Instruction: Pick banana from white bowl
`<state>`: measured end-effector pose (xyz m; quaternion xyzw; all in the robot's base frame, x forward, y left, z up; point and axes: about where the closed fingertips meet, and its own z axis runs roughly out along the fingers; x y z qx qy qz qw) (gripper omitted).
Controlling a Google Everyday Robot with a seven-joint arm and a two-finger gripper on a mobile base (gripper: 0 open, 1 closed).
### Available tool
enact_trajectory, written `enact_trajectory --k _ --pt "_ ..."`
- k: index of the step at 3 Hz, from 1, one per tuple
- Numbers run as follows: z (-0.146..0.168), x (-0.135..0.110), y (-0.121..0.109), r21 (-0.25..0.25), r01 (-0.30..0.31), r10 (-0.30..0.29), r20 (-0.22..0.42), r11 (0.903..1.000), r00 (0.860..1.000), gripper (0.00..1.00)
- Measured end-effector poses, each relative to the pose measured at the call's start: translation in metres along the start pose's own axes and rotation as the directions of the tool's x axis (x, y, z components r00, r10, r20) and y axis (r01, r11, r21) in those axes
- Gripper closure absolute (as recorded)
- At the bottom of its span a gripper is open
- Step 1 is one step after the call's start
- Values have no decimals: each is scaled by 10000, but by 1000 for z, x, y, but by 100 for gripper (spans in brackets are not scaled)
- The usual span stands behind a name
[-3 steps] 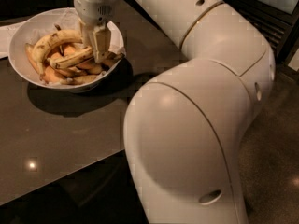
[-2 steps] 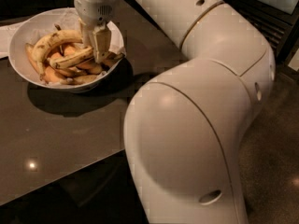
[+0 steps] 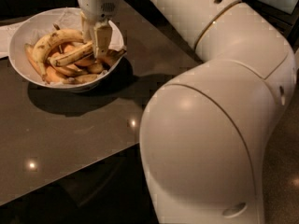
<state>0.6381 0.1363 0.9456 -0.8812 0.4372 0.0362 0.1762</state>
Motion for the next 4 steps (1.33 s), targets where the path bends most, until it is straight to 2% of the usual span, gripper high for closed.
enact_trajectory --k 1,3,4 --pt "-1 1 1 136 -138 134 285 9998 9995 100" --pt "-15 -7 3 454 78 -108 671 9989 9977 100" --pt "-51 -23 8 1145 460 -533 609 9924 9967 100"
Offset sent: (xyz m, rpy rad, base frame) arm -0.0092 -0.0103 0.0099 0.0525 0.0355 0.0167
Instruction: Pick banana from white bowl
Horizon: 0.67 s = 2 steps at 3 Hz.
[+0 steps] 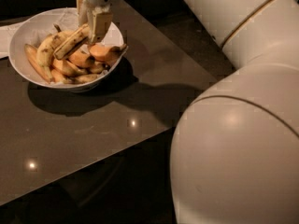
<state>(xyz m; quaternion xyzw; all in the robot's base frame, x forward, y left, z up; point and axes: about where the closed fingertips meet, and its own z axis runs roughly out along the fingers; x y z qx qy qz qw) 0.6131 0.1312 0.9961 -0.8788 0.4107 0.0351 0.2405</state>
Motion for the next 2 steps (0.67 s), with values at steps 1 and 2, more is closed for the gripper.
enact_trajectory --k 1,2 --pt "0 0 0 1 0 0 0 10000 10000 100" --pt "-9 -9 -1 225 41 -43 62 9997 10000 100"
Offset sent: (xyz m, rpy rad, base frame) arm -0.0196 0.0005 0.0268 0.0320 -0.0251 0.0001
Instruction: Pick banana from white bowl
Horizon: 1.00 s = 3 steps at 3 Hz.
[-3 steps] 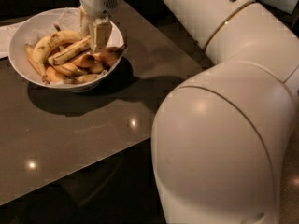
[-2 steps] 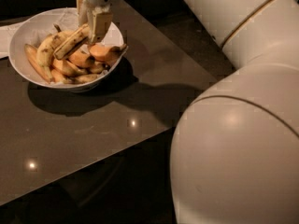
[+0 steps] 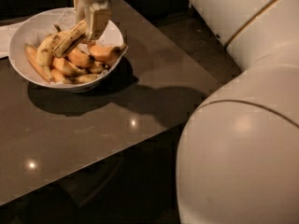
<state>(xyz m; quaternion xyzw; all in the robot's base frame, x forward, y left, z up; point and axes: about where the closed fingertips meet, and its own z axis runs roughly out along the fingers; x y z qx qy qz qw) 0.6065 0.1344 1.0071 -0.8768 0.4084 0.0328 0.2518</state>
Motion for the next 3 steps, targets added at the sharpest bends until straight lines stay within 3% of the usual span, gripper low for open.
enact_trajectory --k 2,3 --pt "-29 -10 9 559 -182 192 -181 9983 9997 100" --pt "-58 -11 28 1118 -522 585 -545 9924 9968 100"
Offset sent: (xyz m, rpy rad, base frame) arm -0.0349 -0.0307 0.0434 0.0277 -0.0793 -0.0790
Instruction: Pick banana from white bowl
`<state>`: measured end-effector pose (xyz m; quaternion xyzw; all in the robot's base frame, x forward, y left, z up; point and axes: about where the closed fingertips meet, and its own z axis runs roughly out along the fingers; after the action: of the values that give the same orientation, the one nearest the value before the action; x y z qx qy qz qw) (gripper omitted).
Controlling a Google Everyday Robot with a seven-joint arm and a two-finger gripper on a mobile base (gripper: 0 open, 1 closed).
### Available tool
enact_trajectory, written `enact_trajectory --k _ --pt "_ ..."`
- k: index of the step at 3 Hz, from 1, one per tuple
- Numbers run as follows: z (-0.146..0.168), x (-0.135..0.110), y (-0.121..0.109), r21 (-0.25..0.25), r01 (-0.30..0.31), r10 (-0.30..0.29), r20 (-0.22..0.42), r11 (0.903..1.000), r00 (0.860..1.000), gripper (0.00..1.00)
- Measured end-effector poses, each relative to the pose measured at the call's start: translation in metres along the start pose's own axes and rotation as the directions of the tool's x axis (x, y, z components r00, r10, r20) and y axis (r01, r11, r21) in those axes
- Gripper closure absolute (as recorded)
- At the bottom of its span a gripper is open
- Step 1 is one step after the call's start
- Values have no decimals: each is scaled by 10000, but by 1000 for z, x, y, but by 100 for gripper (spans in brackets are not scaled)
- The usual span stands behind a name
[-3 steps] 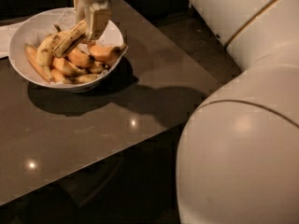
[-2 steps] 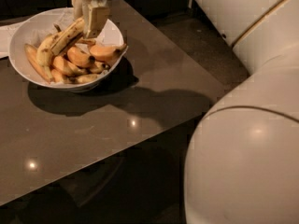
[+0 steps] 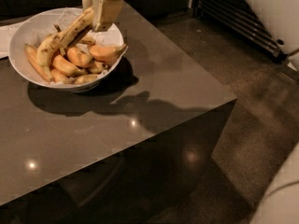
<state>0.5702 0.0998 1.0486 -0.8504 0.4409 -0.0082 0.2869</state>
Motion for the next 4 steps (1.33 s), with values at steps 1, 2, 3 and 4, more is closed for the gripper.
enact_trajectory --k 1,2,3,4 --pt "-1 -3 0 105 7 -8 62 9999 10000 100" --pt "-14 -7 4 421 -104 102 50 9991 9999 100" --pt "-34 -11 14 830 -400 416 -167 9957 9990 100" --pt "-34 -11 14 830 -400 415 -167 9957 9990 100"
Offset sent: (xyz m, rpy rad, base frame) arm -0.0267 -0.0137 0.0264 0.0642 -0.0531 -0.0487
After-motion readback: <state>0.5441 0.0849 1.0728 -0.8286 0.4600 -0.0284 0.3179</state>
